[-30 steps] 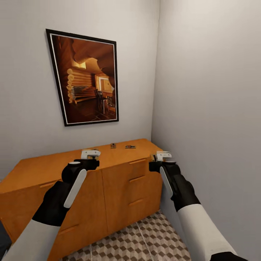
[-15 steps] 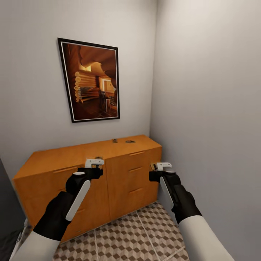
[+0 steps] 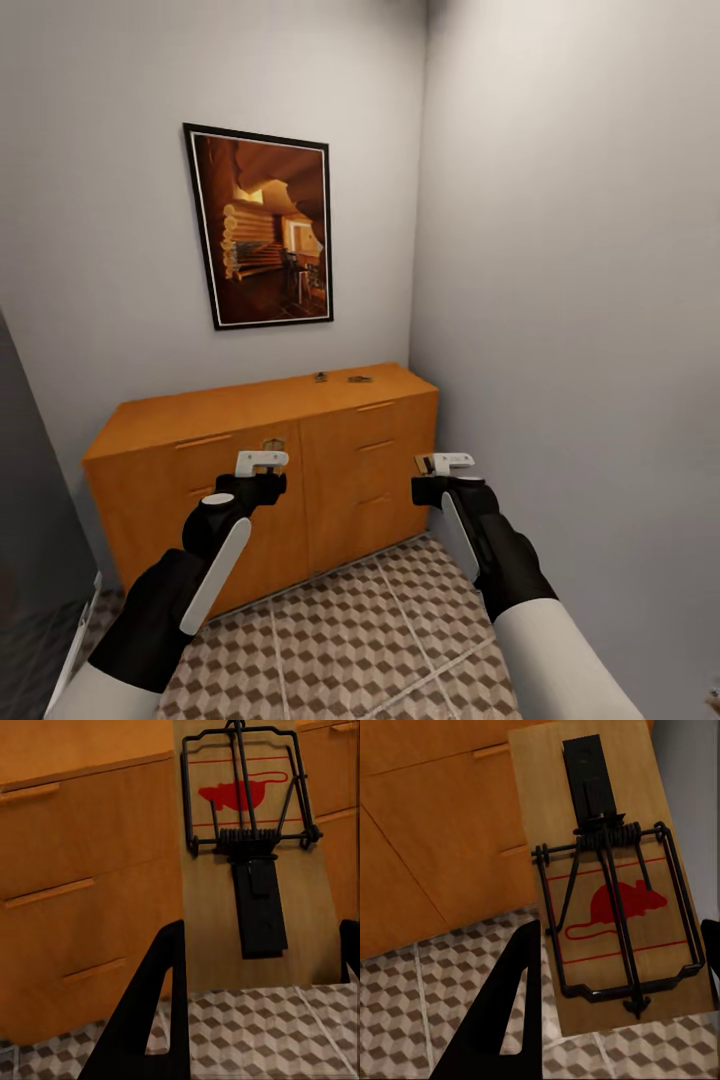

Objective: Take the four mousetraps from the cabinet in the bathroom and place them on the bathroom floor. Make sure all four end up on the same floor surface, and ensure that at least two of them are either under or directly next to the same bathroom sink.

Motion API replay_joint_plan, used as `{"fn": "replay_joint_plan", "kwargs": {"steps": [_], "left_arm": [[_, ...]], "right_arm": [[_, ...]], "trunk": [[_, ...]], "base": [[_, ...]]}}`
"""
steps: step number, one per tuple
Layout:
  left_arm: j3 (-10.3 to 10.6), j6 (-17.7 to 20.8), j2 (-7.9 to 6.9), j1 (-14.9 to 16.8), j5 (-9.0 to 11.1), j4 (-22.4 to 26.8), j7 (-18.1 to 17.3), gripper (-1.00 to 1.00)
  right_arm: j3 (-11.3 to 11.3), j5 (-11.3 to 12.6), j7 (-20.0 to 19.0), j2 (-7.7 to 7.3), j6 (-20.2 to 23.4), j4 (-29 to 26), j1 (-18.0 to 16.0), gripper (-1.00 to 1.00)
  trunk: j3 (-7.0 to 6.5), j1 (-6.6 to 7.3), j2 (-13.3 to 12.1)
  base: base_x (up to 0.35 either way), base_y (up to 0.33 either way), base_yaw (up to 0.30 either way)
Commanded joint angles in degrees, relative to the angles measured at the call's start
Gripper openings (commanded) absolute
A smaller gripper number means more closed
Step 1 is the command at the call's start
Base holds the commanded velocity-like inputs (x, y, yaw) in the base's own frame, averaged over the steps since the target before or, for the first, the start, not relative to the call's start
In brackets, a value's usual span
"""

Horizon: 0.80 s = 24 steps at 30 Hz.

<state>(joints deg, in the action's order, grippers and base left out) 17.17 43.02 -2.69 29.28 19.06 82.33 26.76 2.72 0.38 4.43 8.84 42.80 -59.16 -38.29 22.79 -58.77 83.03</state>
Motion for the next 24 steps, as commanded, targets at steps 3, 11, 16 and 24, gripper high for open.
{"fn": "replay_joint_plan", "kwargs": {"steps": [3,11,16,24], "left_arm": [[0.2,-0.1,0.01,0.0,0.5,0.1,0.7,-1.00],[0.1,-0.1,0.03,0.0,0.5,0.2,0.6,-1.00],[0.1,-0.1,0.05,0.0,1.0,0.0,0.1,-1.00],[0.0,0.0,0.05,0.0,1.0,-0.2,0.1,-1.00]], "right_arm": [[0.1,0.2,0.3,-0.03,0.3,0.0,0.0,-1.00],[0.1,0.0,0.6,-0.14,0.3,0.0,0.0,-1.00],[0.0,0.0,0.6,-0.20,0.4,-0.1,0.0,-1.00],[0.1,0.1,0.7,-0.14,0.3,-0.1,0.0,-1.00]], "trunk": [[0.07,0.04,0.0],[0.07,0.04,0.0],[0.07,0.04,0.0],[0.07,0.04,0.0]], "base": [[-0.305,0.000,0.000],[-0.066,0.000,0.000],[-0.001,0.000,0.000],[0.000,0.000,0.000]]}}
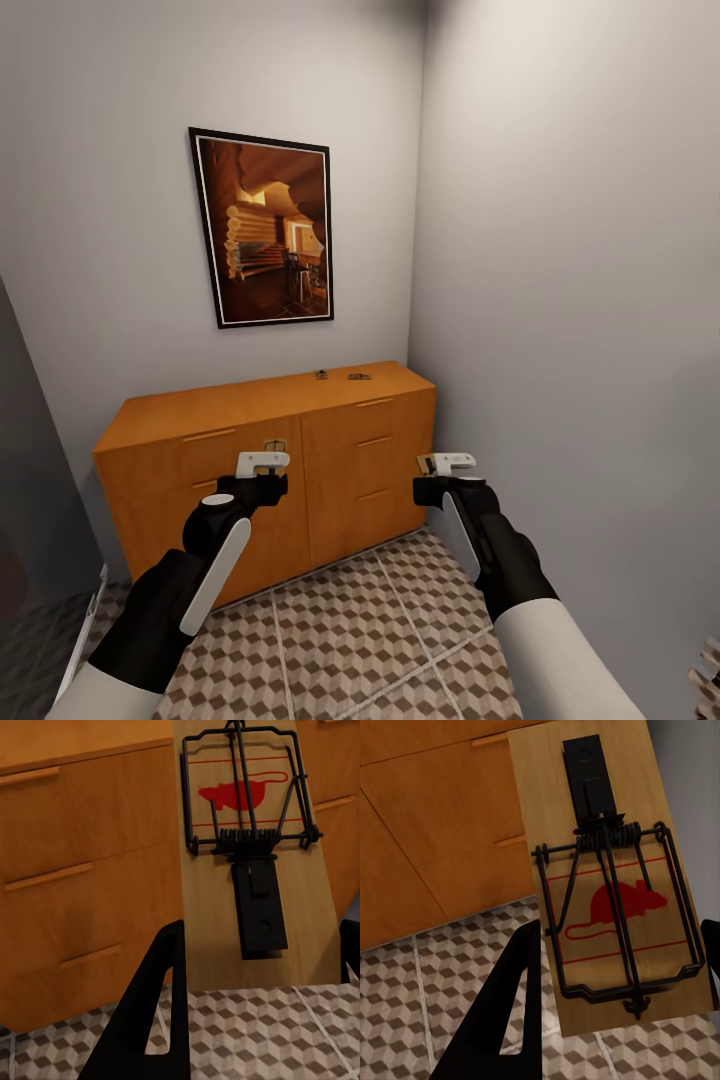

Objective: Take the four mousetraps from the cabinet in the bathroom and place them on the bathroom floor. Make sure all four end up on the same floor surface, and ensure that at least two of them are either under or directly next to the same bathroom sink.

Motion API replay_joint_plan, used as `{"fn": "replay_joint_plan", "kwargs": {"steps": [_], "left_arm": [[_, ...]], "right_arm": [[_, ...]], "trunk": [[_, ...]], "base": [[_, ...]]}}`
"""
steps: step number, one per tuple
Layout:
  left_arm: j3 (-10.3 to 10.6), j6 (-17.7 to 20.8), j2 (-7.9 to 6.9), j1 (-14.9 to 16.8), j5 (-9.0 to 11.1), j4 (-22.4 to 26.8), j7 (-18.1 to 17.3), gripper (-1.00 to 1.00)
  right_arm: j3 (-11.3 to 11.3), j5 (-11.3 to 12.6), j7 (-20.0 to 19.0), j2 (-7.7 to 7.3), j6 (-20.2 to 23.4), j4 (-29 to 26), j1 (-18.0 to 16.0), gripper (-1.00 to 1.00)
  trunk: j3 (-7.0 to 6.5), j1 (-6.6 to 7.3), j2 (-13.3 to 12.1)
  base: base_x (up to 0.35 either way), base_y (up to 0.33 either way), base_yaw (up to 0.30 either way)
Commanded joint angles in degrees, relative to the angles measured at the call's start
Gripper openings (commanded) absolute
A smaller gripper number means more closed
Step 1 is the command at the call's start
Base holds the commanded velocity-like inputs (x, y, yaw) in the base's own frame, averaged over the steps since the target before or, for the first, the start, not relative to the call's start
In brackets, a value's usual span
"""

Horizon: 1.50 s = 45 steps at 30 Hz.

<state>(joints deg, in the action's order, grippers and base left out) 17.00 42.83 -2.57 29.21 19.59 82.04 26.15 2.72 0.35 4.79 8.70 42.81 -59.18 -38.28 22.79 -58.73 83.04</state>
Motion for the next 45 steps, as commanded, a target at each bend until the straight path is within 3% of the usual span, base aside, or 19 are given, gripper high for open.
{"fn": "replay_joint_plan", "kwargs": {"steps": [1,17,24,45], "left_arm": [[0.1,0.1,-0.06,0.1,0.5,0.0,0.7,-1.00],[0.1,0.1,0.14,0.1,0.6,0.0,0.7,-1.00],[0.1,0.1,0.44,0.1,2.4,0.0,0.7,-1.00],[0.1,0.1,0.40,0.1,2.8,-0.1,0.5,-1.00]], "right_arm": [[0.1,0.2,0.3,0.00,0.3,0.0,0.0,-1.00],[0.0,0.1,0.3,-0.04,0.3,0.0,0.0,-1.00],[0.0,0.1,0.1,-0.09,0.4,0.0,0.0,-1.00],[0.0,0.2,0.3,-0.09,0.3,0.0,0.0,-1.00]], "trunk": [[0.07,0.00,0.0],[0.07,0.00,0.0],[0.07,0.00,0.0],[0.07,0.00,0.0]], "base": [[0.000,0.000,0.000],[-0.017,0.000,0.000],[-0.305,0.000,0.000],[-0.302,0.000,0.000]]}}
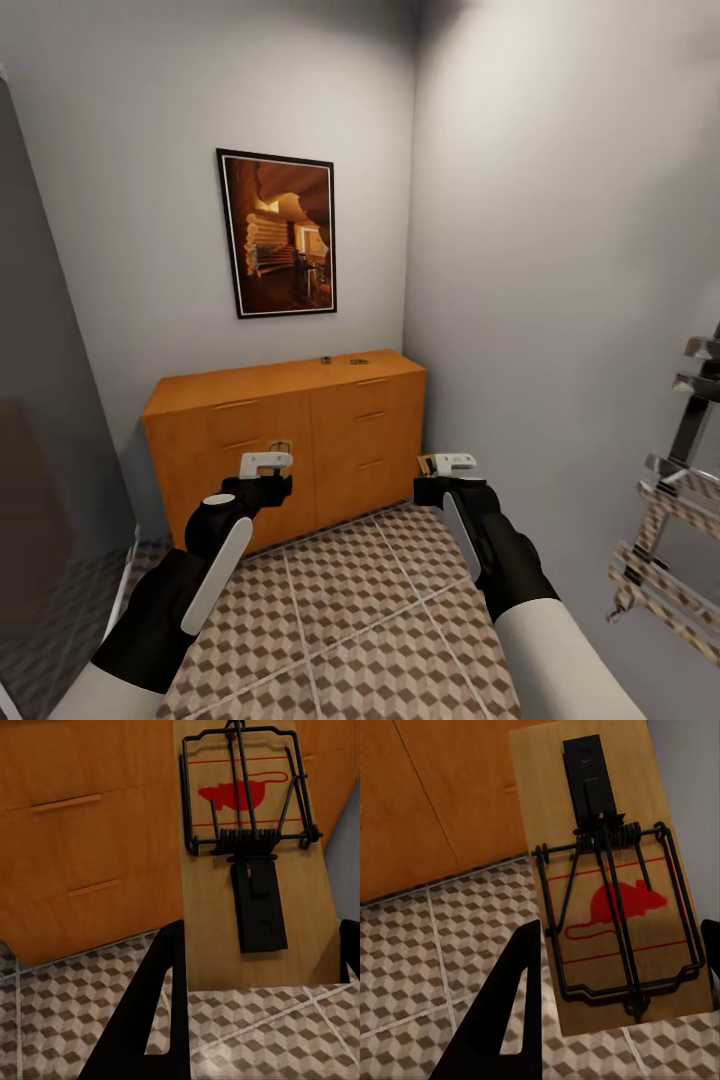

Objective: Take the four mousetraps from the cabinet in the bathroom and place them on the bathroom floor. Make sure all four end up on the same floor surface, and ensure that at least two of them are either under or directly next to the same bathroom sink.

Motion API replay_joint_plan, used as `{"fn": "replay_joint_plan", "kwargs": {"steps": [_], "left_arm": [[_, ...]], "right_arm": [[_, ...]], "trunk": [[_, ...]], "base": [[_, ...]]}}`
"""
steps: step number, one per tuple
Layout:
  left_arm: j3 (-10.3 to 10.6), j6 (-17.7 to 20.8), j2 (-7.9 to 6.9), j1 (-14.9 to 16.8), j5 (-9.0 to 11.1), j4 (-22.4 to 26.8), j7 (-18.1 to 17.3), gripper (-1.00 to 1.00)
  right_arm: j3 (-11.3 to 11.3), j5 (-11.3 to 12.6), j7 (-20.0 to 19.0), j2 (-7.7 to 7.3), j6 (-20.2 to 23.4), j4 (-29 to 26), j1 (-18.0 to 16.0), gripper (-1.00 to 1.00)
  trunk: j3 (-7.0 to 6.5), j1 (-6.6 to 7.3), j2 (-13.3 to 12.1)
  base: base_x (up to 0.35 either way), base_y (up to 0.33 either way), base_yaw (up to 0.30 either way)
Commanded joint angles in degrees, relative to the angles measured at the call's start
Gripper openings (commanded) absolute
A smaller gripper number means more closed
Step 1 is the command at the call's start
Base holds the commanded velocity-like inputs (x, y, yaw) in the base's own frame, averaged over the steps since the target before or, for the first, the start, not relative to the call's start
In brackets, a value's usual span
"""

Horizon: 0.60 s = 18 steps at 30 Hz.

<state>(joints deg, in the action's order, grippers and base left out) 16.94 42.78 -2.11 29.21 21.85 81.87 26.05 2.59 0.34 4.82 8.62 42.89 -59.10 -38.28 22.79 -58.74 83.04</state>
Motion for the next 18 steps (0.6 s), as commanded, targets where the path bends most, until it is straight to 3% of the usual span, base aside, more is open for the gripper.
{"fn": "replay_joint_plan", "kwargs": {"steps": [1,18], "left_arm": [[0.1,0.1,-0.07,0.1,0.5,0.1,0.6,-1.00],[0.0,0.1,-0.08,0.1,0.5,0.0,0.3,-1.00]], "right_arm": [[0.1,0.2,0.3,0.00,0.3,0.0,0.0,-1.00],[0.0,0.2,0.3,0.00,0.3,0.8,0.0,-1.00]], "trunk": [[0.07,0.01,0.0],[0.07,0.01,0.0]], "base": [[-0.059,0.000,0.000],[-0.008,0.000,0.003]]}}
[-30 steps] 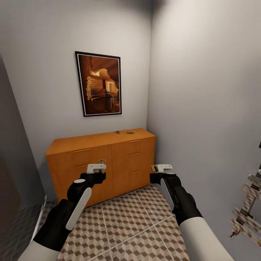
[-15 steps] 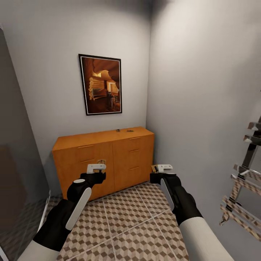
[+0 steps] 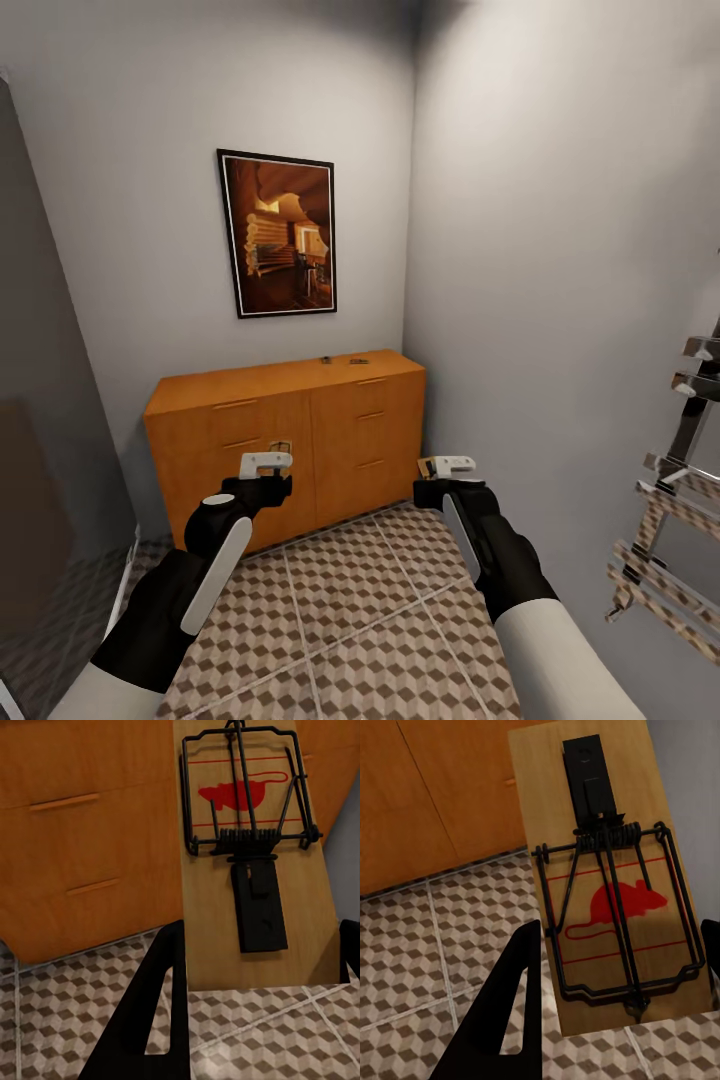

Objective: Take the four mousetraps from the cabinet in the bathroom and place them on the bathroom floor. Make sure all four end up on the same floor surface, and ensure that at least two of them are either under or directly next to the same bathroom sink.

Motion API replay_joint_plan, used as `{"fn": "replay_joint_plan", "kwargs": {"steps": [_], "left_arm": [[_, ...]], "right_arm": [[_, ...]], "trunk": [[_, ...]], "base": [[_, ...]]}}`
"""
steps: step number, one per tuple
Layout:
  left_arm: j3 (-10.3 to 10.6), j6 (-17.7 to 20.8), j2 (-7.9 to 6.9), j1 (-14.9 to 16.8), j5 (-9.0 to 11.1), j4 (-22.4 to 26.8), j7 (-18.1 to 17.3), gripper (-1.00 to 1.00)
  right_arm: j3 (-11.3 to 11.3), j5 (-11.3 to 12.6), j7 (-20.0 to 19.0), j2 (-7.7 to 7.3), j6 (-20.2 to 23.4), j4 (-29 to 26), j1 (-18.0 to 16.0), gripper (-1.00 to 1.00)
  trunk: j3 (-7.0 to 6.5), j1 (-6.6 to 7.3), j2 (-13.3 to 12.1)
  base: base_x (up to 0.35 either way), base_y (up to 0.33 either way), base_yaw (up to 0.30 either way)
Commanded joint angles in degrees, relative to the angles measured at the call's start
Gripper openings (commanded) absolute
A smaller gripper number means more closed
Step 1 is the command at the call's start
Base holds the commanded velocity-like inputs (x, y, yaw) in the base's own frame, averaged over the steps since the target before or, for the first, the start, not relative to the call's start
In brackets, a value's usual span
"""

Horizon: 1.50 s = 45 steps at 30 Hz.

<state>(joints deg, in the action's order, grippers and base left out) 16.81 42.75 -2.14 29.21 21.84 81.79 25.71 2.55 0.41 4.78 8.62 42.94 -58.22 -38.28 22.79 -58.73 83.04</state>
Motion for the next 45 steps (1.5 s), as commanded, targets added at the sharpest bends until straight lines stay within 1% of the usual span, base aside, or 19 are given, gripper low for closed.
{"fn": "replay_joint_plan", "kwargs": {"steps": [1,6,45], "left_arm": [[0.2,0.1,-0.06,0.1,0.5,0.1,0.7,-1.00],[0.2,0.2,0.00,0.1,0.6,0.1,0.7,-1.00],[0.3,0.2,0.10,0.1,0.5,0.0,0.7,-1.00]], "right_arm": [[0.1,0.2,0.3,0.00,0.3,-0.1,0.0,-1.00],[0.1,0.2,0.3,0.00,0.3,-0.1,0.0,-1.00],[0.1,0.0,0.1,-0.09,0.4,-0.1,0.0,-1.00]], "trunk": [[0.07,0.00,0.0],[0.07,0.00,0.0],[0.07,0.00,0.0]], "base": [[0.000,0.000,0.064],[-0.134,0.000,0.020],[-0.343,0.000,0.000]]}}
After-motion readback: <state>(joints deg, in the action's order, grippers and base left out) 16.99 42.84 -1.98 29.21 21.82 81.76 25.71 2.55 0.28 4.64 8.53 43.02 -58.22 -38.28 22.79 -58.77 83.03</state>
